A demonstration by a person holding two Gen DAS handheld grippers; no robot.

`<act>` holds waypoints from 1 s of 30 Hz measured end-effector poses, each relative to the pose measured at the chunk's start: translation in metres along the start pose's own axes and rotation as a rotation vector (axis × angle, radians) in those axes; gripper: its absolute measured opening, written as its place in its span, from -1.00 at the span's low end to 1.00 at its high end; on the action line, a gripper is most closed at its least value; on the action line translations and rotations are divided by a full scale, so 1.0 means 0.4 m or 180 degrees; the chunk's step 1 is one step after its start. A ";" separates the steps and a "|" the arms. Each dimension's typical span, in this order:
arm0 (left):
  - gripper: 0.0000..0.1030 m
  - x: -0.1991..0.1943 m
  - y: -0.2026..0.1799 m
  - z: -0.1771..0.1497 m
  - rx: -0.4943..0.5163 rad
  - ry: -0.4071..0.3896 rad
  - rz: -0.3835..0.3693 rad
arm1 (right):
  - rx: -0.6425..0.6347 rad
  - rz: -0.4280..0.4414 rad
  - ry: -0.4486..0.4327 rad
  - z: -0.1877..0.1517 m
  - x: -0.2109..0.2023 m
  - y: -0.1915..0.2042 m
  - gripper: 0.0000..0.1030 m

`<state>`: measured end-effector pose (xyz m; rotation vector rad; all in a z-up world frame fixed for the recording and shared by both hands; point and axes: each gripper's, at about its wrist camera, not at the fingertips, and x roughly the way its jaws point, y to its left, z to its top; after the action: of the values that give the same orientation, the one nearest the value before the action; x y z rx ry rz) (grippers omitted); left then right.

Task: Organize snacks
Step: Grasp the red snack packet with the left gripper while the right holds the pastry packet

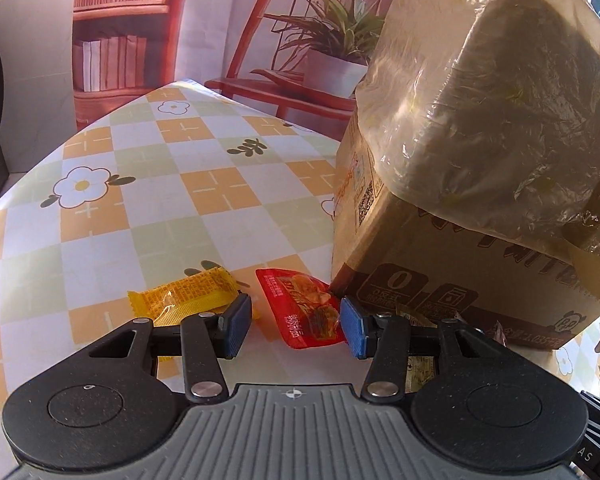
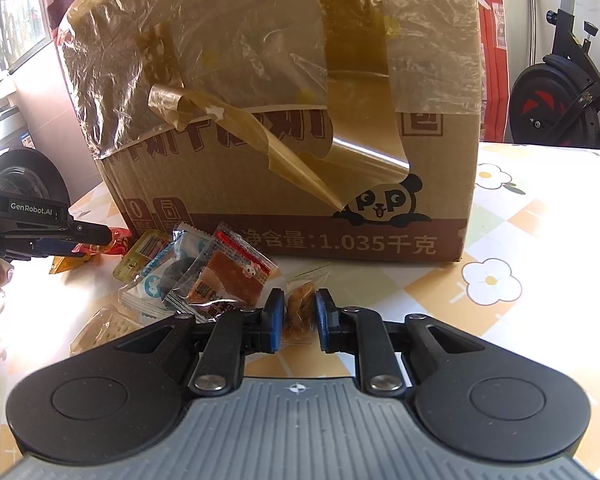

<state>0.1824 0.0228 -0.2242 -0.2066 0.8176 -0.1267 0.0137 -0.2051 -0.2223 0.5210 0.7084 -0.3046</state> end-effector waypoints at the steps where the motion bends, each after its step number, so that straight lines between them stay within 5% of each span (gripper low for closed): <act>1: 0.00 0.004 -0.002 0.001 0.0000 0.0004 -0.0009 | -0.0001 0.0006 0.0001 0.000 0.001 0.001 -0.64; 17: -0.01 0.032 -0.044 -0.019 0.0205 -0.0092 0.0122 | -0.0005 0.0019 0.0004 0.000 0.003 0.001 -0.64; 19: -0.19 0.019 -0.049 -0.027 0.0249 -0.0134 0.0064 | -0.0005 0.0018 0.0003 0.001 0.003 0.002 -0.64; 21: -0.58 -0.001 -0.066 -0.038 0.0387 -0.0220 0.0058 | -0.0006 0.0020 0.0004 0.000 0.003 0.001 -0.64; 30: -0.59 -0.076 -0.079 -0.078 0.0517 -0.0375 0.0023 | -0.0003 0.0025 0.0003 0.000 0.004 0.002 -0.64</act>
<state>0.1377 -0.0062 -0.2161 -0.0574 0.6872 -0.1720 0.0152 -0.2046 -0.2230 0.5228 0.7072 -0.2968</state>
